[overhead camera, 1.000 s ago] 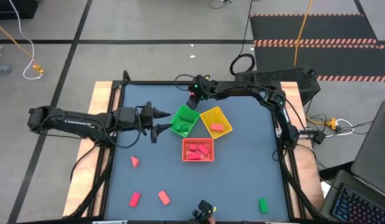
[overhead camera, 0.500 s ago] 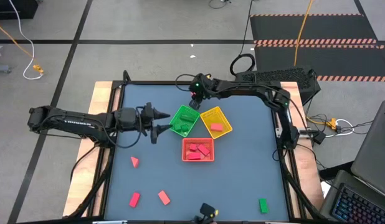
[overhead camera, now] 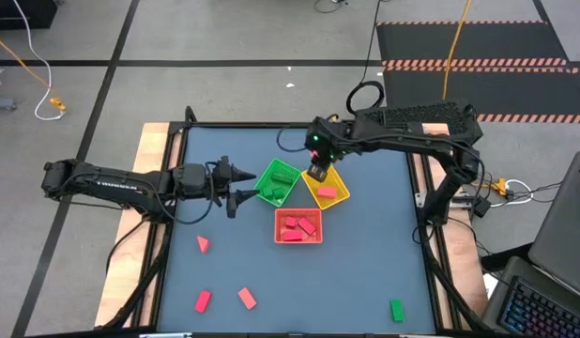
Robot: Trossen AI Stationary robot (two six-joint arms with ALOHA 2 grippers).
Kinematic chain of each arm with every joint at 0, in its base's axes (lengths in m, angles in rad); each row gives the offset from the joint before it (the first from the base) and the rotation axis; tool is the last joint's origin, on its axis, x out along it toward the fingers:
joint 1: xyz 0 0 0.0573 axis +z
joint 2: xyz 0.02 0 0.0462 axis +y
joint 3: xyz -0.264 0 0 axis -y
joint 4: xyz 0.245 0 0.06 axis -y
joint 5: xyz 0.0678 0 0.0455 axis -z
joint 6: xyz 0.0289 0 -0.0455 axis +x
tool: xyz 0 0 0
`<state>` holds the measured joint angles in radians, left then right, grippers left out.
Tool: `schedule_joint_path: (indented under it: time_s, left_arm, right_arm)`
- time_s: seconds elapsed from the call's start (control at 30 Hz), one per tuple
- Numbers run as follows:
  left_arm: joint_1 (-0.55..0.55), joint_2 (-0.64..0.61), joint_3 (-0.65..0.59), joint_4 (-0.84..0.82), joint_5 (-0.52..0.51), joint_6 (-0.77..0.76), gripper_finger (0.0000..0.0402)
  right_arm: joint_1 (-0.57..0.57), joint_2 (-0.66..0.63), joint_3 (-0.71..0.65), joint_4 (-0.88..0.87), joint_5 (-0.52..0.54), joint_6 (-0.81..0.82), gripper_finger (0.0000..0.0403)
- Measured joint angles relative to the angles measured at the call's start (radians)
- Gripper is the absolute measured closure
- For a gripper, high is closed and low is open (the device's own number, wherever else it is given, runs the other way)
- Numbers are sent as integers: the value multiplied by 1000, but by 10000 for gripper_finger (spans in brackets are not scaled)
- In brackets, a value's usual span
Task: Sort & place blocks by color
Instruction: Put the orange block into the yellow bin
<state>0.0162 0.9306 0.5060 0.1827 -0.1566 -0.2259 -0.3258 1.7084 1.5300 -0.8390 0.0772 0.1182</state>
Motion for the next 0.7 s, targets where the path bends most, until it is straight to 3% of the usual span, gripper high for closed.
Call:
schedule_joint_path:
  time_s: [0.43,0.7]
  left_arm:
    - [0,0,0,7,0,-17,149]
    - [2,0,0,7,-1,-8,149]
  right_arm:
    - [40,-5,-218,-47,2,87,277]
    - [40,-5,-243,65,2,80,110]
